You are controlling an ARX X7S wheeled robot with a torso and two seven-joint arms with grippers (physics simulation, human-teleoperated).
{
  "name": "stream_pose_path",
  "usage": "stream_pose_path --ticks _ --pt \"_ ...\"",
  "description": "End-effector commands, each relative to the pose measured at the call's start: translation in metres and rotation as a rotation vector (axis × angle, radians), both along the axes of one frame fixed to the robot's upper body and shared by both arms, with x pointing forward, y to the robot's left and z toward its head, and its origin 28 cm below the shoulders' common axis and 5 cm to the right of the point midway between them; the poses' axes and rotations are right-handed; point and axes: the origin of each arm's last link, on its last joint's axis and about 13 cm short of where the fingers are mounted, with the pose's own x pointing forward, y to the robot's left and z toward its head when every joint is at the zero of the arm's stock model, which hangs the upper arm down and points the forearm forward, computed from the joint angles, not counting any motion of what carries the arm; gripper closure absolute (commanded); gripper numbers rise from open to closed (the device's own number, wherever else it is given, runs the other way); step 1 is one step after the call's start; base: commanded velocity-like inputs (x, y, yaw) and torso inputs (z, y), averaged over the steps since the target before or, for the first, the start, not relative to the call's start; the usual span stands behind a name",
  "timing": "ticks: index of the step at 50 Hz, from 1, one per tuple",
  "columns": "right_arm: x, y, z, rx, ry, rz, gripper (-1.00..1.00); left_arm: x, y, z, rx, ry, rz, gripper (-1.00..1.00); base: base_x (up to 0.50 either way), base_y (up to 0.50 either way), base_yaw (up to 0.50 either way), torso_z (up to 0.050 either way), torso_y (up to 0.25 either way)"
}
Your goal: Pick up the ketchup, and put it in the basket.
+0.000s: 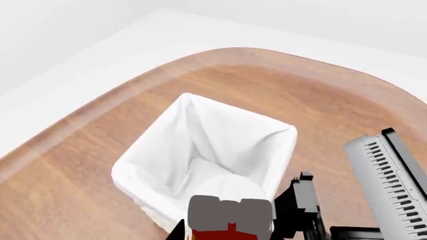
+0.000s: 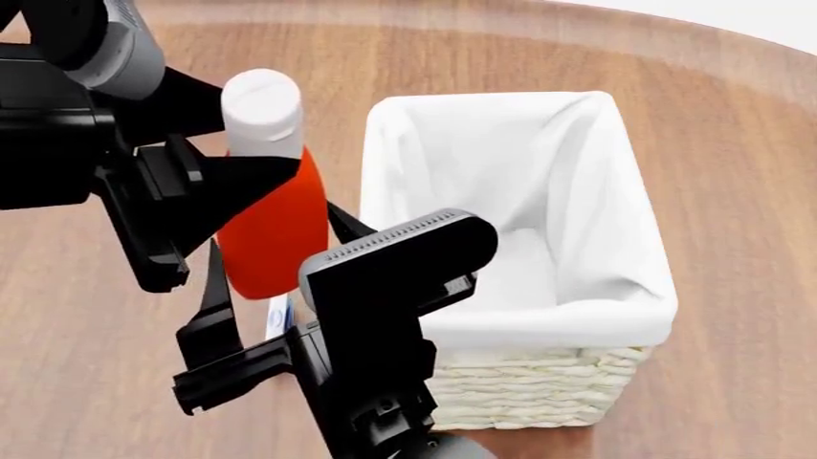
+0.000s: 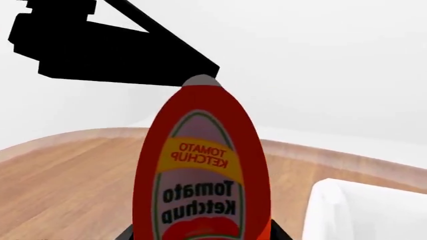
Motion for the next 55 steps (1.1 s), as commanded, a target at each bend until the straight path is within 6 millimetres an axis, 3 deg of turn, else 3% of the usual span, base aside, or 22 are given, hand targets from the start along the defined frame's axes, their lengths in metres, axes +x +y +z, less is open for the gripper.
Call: stream_pose_path --ticks 1,23,24,37,55 --pt "0.002 0.002 0.004 0.009 -0.015 0.011 1.00 -0.002 -0.006 0.008 -0.043 -0.005 -0.076 1.00 0.00 0.00 0.00 0.000 0.000" --pt "0.001 0.002 0.008 0.010 -0.039 0.019 1.00 -0.002 -0.006 0.009 -0.048 -0.009 -0.073 1.00 0.00 0.00 0.00 0.000 0.000" --pt "0.001 0.002 0.007 0.007 -0.038 0.019 1.00 -0.002 -0.005 0.009 -0.050 -0.010 -0.072 -1.00 0.00 0.00 0.00 0.000 0.000" --pt "0.000 0.001 0.008 0.010 -0.037 0.010 1.00 -0.003 -0.005 0.007 -0.051 -0.006 -0.078 -1.00 0.00 0.00 0.00 0.000 0.001" --pt "0.009 -0.015 0.011 0.014 -0.038 -0.052 1.00 -0.010 0.002 0.002 -0.062 -0.010 -0.070 -1.00 0.00 0.00 0.00 0.001 0.000"
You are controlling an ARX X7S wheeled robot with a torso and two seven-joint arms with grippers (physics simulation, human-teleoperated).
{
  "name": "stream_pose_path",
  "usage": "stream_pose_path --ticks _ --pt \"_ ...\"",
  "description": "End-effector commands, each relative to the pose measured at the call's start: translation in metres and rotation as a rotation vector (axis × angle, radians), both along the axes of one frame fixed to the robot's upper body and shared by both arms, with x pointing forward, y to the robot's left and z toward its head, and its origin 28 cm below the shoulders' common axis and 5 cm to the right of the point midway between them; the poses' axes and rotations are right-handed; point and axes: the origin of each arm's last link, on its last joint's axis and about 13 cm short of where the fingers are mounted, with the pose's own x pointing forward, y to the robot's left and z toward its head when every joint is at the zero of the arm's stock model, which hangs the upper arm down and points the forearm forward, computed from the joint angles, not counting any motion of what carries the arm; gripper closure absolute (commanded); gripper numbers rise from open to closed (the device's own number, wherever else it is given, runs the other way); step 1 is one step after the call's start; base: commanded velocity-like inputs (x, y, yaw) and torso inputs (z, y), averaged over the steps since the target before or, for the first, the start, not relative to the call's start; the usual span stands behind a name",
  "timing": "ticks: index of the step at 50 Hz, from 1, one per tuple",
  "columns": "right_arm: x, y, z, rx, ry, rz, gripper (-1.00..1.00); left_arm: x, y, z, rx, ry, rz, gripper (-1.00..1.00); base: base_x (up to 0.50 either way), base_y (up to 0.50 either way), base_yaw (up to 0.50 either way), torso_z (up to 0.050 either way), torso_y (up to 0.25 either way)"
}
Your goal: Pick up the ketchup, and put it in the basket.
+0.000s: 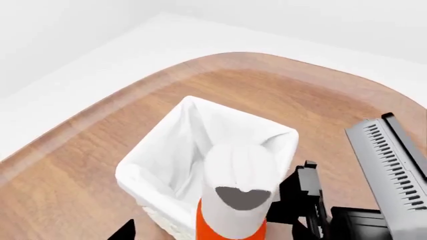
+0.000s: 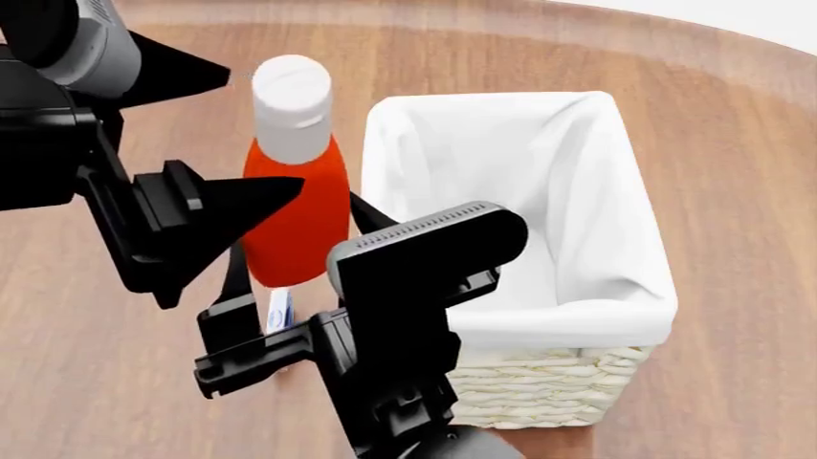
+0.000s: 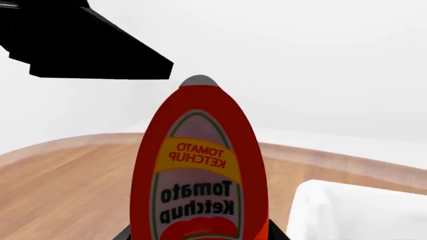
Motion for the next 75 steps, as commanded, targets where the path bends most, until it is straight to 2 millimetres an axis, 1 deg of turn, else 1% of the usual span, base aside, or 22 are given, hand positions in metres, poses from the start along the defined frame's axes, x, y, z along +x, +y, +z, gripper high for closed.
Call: stream_pose_path --ticks 1,8,12,14,18,19,24,25,27,29,34,38,42,47,50,51,55,57,59,61,65,75 --pt "0.008 -0.009 0.007 -0.012 -0.038 -0.027 1.00 -0.007 -0.003 0.002 -0.040 -0.005 -0.080 -1.00 0.00 0.00 0.00 0.000 0.010" --pt "0.012 -0.018 0.008 -0.013 -0.039 -0.059 1.00 -0.012 0.004 0.001 -0.062 -0.028 -0.063 -1.00 0.00 0.00 0.00 0.000 0.000" --pt "0.014 -0.024 0.011 -0.016 -0.047 -0.083 1.00 -0.017 0.008 0.003 -0.146 -0.093 -0.016 -1.00 0.00 0.00 0.00 0.000 0.000" --pt "0.015 -0.026 0.012 -0.016 -0.050 -0.090 1.00 -0.017 0.009 0.002 -0.125 -0.120 0.020 -1.00 0.00 0.00 0.00 0.000 0.000" --pt "0.016 -0.031 0.015 -0.014 -0.073 -0.119 1.00 -0.022 0.011 -0.008 -0.166 -0.125 0.055 -1.00 0.00 0.00 0.00 0.000 0.000" --pt "0.016 -0.032 0.016 -0.015 -0.076 -0.121 1.00 -0.023 0.012 -0.016 -0.184 -0.129 0.062 -1.00 0.00 0.00 0.00 0.000 0.000" --pt "0.020 -0.037 0.018 -0.022 -0.079 -0.135 1.00 -0.025 0.010 -0.020 -0.269 -0.216 0.158 -1.00 0.00 0.00 0.00 0.000 0.000" --pt "0.020 -0.039 0.020 -0.027 -0.083 -0.140 1.00 -0.027 0.008 -0.031 -0.287 -0.237 0.185 -1.00 0.00 0.00 0.00 0.000 0.000" --pt "0.021 -0.041 0.021 -0.031 -0.091 -0.153 1.00 -0.029 0.007 -0.033 -0.282 -0.237 0.195 -1.00 0.00 0.00 0.00 0.000 0.000" --pt "0.021 -0.043 0.022 -0.037 -0.090 -0.162 1.00 -0.031 0.006 -0.042 -0.229 -0.285 0.222 -1.00 0.00 0.00 0.00 0.000 0.000" --pt "0.022 -0.050 0.025 -0.066 -0.085 -0.196 1.00 -0.048 0.002 -0.068 -0.278 -0.283 0.252 -1.00 0.00 0.00 0.00 0.000 0.002" --pt "0.022 -0.056 0.027 -0.076 -0.072 -0.240 1.00 -0.053 0.003 -0.087 -0.247 -0.334 0.305 -1.00 0.00 0.00 0.00 0.000 0.000" --pt "0.022 -0.061 0.034 -0.073 -0.080 -0.273 1.00 -0.060 0.003 -0.102 -0.276 -0.331 0.352 -1.00 0.00 0.00 0.00 0.000 0.000" --pt "0.023 -0.067 0.039 -0.081 -0.069 -0.305 1.00 -0.077 0.000 -0.133 -0.324 -0.319 0.403 -1.00 0.00 0.00 0.00 0.000 0.000" --pt "0.024 -0.069 0.041 -0.088 -0.056 -0.310 1.00 -0.081 -0.002 -0.147 -0.324 -0.310 0.408 -1.00 0.00 0.00 0.00 0.000 0.000" --pt "0.025 -0.070 0.043 -0.076 -0.046 -0.323 1.00 -0.085 -0.003 -0.156 -0.335 -0.284 0.404 -1.00 0.00 0.00 0.00 0.010 0.000" --pt "0.027 -0.071 0.047 -0.041 0.022 -0.340 1.00 -0.087 -0.003 -0.178 -0.324 -0.259 0.426 -1.00 0.00 0.00 0.00 0.000 0.000" --pt "0.027 -0.072 0.048 -0.041 0.013 -0.349 1.00 -0.087 -0.003 -0.181 -0.332 -0.258 0.434 -1.00 0.00 0.00 0.00 0.000 0.000" --pt "0.030 -0.073 0.050 -0.054 0.041 -0.367 1.00 -0.093 -0.004 -0.196 -0.349 -0.240 0.447 -1.00 0.00 0.00 0.00 0.000 0.000" --pt "0.031 -0.073 0.051 -0.069 0.031 -0.354 1.00 -0.096 -0.005 -0.205 -0.354 -0.226 0.452 -1.00 0.00 0.00 0.00 0.000 0.005" --pt "0.035 -0.072 0.053 -0.066 0.070 -0.362 1.00 -0.101 -0.006 -0.219 -0.343 -0.215 0.463 -1.00 0.00 0.00 0.00 0.000 0.000" --pt "0.043 -0.070 0.059 -0.021 0.159 -0.329 1.00 -0.107 -0.006 -0.234 -0.371 -0.200 0.492 -1.00 0.00 0.00 0.00 0.000 0.000"
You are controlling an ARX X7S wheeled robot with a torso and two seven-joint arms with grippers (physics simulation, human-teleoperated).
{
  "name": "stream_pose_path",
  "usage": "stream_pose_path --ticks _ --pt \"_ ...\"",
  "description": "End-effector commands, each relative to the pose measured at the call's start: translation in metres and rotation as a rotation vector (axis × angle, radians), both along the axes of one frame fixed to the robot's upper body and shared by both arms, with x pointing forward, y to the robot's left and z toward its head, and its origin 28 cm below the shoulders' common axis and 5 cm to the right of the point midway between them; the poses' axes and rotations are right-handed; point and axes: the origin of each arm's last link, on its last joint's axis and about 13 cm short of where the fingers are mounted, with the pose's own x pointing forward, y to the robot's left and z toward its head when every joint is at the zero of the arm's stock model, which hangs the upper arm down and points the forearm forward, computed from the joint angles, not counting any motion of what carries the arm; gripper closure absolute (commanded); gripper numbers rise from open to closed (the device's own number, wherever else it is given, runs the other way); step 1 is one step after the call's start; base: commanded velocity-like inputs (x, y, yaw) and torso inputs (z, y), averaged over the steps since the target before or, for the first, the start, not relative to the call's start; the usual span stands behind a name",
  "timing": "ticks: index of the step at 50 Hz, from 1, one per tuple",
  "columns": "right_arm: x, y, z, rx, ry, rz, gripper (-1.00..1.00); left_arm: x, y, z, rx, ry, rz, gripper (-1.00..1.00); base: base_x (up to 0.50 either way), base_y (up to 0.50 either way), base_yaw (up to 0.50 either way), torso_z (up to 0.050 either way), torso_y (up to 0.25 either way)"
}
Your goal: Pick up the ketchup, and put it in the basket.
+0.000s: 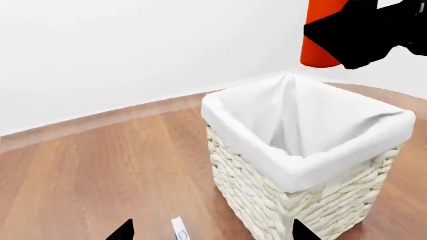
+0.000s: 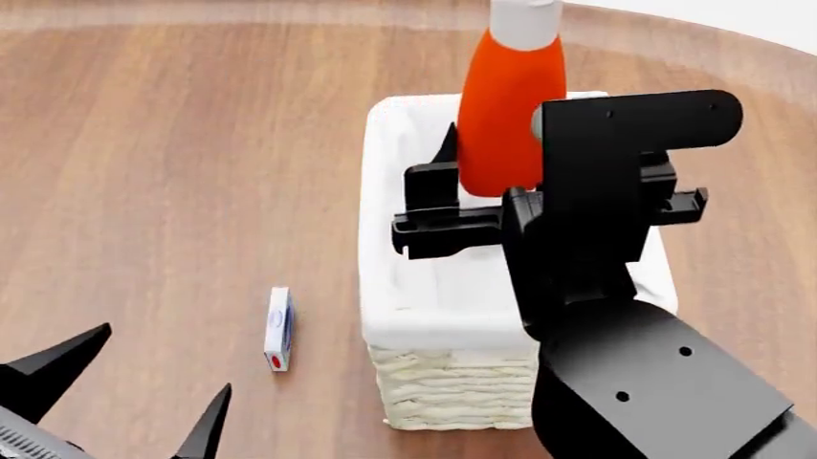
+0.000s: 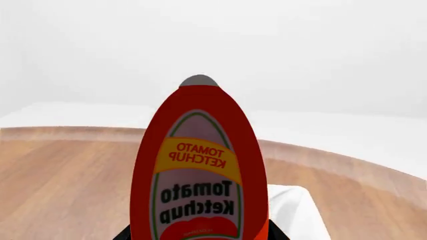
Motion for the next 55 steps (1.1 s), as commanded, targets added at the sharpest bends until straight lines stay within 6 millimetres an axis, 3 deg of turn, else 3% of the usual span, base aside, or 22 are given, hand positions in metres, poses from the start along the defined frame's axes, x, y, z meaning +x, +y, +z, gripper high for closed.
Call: stream_pose_path --ticks 1,9,33,48,55 --pt "0.010 0.001 0.013 0.030 0.059 0.019 1.00 -0.012 -0.003 -0.022 -0.073 0.005 -0.011 -1.00 0.00 0.00 0.00 0.000 0.000" --pt "0.021 0.003 0.018 0.062 0.143 0.008 1.00 -0.012 0.000 -0.031 -0.101 0.017 0.013 -1.00 0.00 0.00 0.00 0.000 0.000" --pt "0.042 0.017 0.057 -0.041 0.400 -0.075 1.00 -0.017 0.002 -0.030 -0.132 0.018 0.032 -1.00 0.00 0.00 0.00 0.000 0.000" --pt "0.040 0.022 0.079 -0.024 0.589 -0.042 1.00 -0.017 0.003 -0.029 -0.159 0.026 0.026 -1.00 0.00 0.00 0.00 0.001 0.001" --pt "0.043 0.019 0.080 0.035 0.663 -0.068 1.00 -0.018 0.001 -0.036 -0.158 0.028 0.021 -1.00 0.00 0.00 0.00 0.000 0.000"
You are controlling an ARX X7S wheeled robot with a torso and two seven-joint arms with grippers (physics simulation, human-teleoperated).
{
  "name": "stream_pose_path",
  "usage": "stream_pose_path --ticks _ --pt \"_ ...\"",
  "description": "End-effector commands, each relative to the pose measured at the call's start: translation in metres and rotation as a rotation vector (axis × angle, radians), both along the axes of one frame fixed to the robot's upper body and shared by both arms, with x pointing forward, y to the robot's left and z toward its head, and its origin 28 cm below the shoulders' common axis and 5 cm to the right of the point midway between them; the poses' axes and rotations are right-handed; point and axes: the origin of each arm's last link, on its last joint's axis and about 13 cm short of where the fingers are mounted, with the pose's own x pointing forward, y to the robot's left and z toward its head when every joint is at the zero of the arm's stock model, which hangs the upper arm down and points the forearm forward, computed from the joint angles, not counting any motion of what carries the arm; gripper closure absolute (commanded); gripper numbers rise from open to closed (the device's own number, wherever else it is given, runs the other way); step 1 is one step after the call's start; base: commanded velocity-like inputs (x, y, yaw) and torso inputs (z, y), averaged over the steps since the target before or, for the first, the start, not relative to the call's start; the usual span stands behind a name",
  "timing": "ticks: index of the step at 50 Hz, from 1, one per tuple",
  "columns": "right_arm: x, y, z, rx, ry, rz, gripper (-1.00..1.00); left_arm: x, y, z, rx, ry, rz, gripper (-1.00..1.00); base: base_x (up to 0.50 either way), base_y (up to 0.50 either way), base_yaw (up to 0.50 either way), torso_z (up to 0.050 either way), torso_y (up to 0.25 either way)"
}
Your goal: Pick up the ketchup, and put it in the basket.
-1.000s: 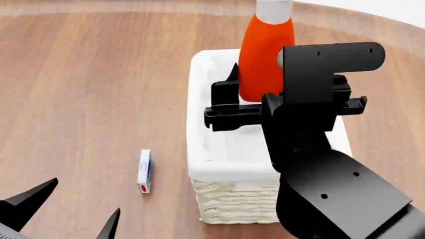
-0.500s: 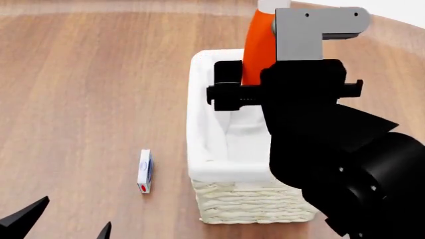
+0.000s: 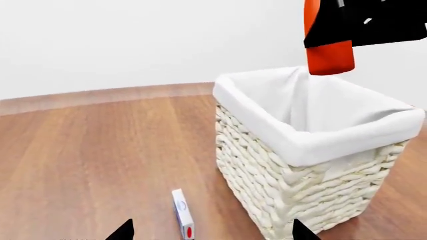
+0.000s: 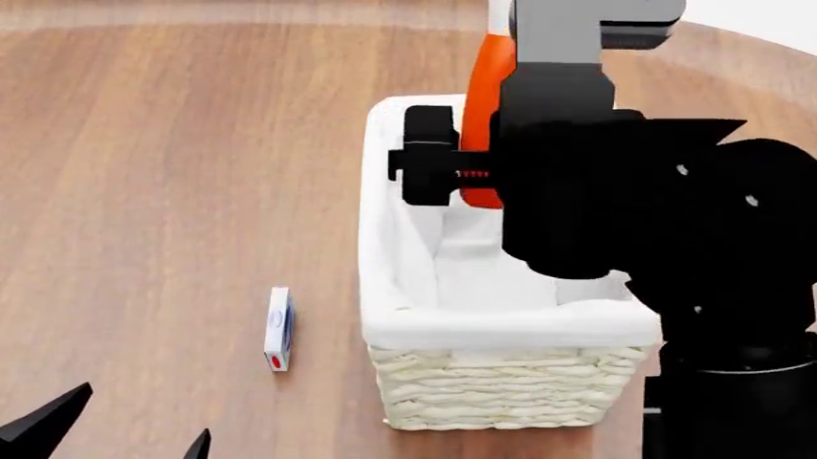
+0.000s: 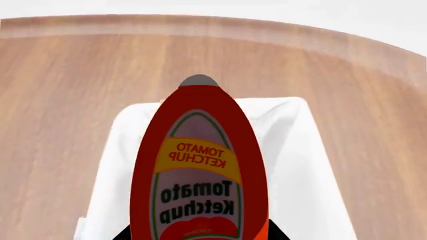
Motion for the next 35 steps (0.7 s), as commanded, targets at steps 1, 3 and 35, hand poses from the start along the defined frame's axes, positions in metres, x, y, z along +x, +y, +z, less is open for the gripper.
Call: stream_pose_path --ticks 1,3,35 --pt "0.003 0.003 0.011 0.062 0.116 0.021 1.00 0.003 -0.002 0.000 -0.053 -0.014 -0.029 -1.00 0.00 0.00 0.00 0.000 0.000" --pt "0.005 0.003 0.012 0.052 0.153 0.011 1.00 0.003 -0.002 -0.004 -0.054 -0.014 -0.030 -1.00 0.00 0.00 0.00 0.000 0.000" --pt "0.026 0.013 -0.002 0.007 0.267 -0.026 1.00 0.002 0.000 0.003 -0.093 -0.002 -0.040 -1.00 0.00 0.00 0.00 0.000 0.000"
